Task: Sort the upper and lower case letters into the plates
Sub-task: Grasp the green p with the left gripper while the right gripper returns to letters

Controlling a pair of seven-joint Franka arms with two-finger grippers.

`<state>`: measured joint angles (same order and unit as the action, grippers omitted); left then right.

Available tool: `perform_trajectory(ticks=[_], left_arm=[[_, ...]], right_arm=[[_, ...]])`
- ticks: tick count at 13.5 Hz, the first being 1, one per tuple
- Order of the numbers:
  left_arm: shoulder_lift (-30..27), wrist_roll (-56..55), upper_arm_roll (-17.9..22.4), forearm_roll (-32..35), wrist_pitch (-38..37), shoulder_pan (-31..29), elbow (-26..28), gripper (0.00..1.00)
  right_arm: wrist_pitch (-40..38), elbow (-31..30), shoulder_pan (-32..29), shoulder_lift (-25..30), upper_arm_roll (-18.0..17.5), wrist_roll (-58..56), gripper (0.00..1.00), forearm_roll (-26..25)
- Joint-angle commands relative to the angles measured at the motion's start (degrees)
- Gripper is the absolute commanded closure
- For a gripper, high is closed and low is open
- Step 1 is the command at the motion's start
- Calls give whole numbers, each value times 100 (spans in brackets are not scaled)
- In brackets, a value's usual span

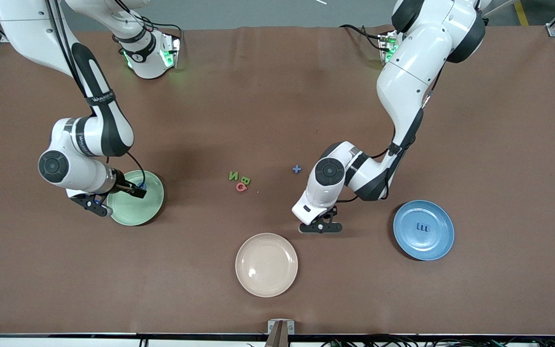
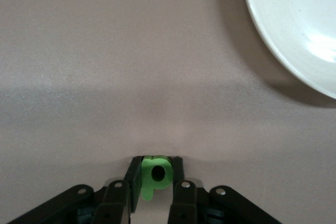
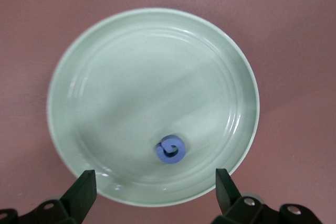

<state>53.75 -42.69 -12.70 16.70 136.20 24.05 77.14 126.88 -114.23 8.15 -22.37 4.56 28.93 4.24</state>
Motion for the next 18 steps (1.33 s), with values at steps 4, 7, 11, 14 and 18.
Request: perform_trajectory(ticks=[4,7,11,14,18], left_arm=[[-417,356,13,237,-453,-531,-68,97],[-734,1137,-48,228,-934,-1066,-7,96],[-1138,2088,-110,184,-1648,-1674,291,94],[-1279,2405,-101,193,-1640,-2113,704,94],[-1254,2810,-110,211,-1115,-2597,1126,92]], right_arm=[[82,102,931,23,-122,1762,0,-19],[625,103,1669,-30,-122,2659,0,7],[1162,138,2286,-407,-122,3723,0,7],[1164,541,2506,-759,-122,4374,0,7],[1155,1174,2709,-1382,-122,5147,0,-2]])
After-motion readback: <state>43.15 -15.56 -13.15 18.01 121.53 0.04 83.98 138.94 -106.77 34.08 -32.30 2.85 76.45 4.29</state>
